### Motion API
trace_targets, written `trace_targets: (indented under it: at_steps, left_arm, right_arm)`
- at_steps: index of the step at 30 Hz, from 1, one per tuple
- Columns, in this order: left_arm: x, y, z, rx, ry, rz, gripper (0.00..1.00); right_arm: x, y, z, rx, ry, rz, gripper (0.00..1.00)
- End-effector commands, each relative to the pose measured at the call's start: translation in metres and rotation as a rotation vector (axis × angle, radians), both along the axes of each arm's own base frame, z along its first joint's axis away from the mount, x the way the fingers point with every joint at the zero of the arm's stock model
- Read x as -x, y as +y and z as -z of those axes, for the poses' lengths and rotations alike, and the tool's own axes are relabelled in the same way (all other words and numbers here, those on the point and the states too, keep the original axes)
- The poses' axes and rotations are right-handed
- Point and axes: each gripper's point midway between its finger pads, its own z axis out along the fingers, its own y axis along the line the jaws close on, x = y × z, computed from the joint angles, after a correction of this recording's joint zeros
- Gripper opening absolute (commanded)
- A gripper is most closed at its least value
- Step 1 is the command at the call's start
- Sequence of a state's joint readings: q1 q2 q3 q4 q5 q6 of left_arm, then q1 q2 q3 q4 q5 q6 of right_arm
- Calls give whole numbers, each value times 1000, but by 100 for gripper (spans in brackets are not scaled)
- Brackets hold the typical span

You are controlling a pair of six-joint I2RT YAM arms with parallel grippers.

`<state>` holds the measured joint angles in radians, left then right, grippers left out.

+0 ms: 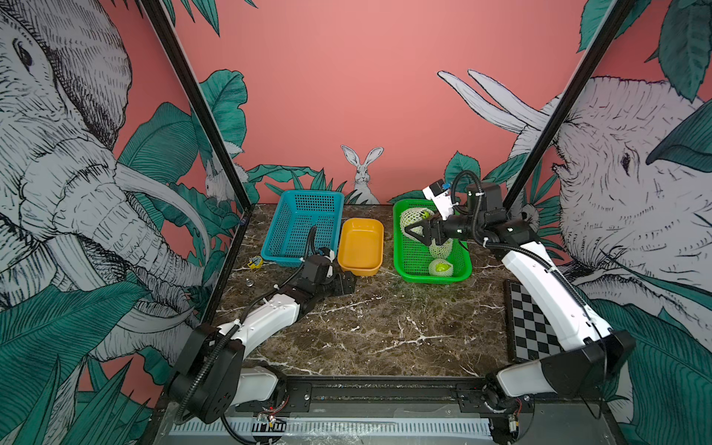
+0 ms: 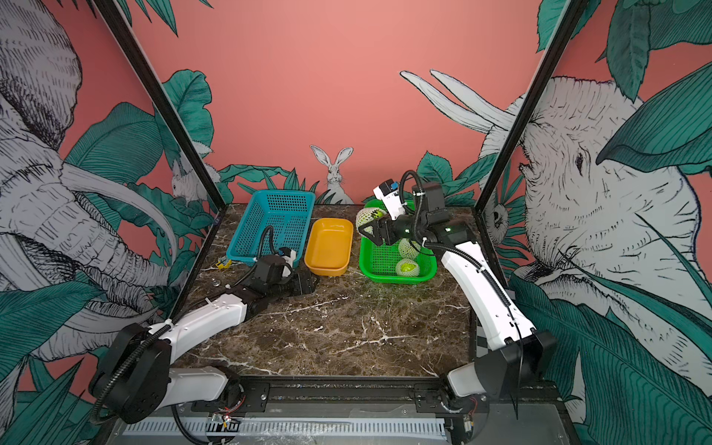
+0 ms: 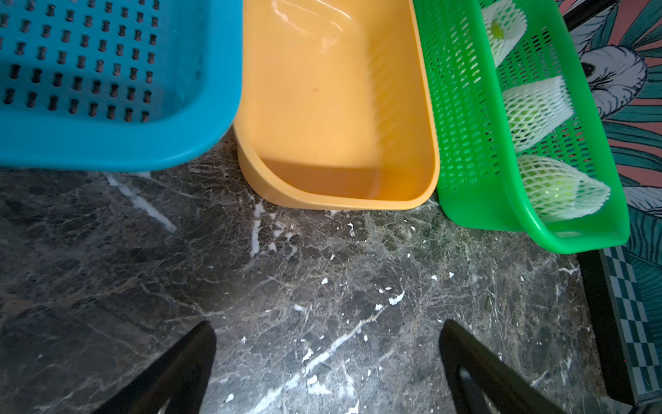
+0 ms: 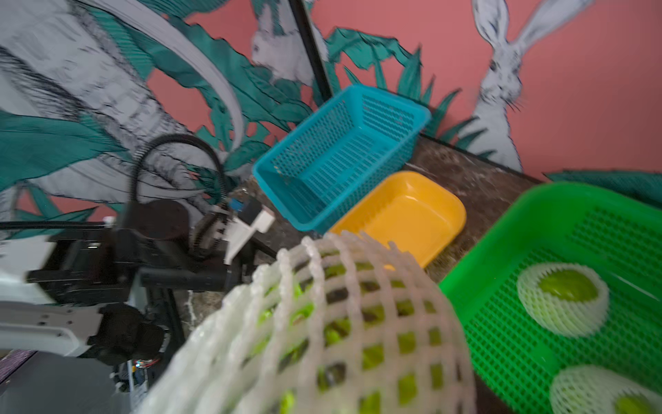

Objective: Sleeve custard apples in foam nets
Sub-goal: Place the custard apple in the basket.

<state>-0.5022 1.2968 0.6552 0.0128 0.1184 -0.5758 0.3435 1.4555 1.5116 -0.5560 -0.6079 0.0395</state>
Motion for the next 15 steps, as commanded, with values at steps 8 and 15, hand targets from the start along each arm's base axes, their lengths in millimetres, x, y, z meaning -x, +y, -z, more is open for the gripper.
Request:
trace_targets:
  at_steps: [8, 15]
  left_arm:
    - [-2, 11, -3, -18, -22, -49, 99]
    - [-5, 11, -3, -24, -28, -53, 99]
  right_arm:
    - [-67, -58, 127, 334, 76, 293, 73]
    - [-79, -56, 189, 367, 192, 306, 72]
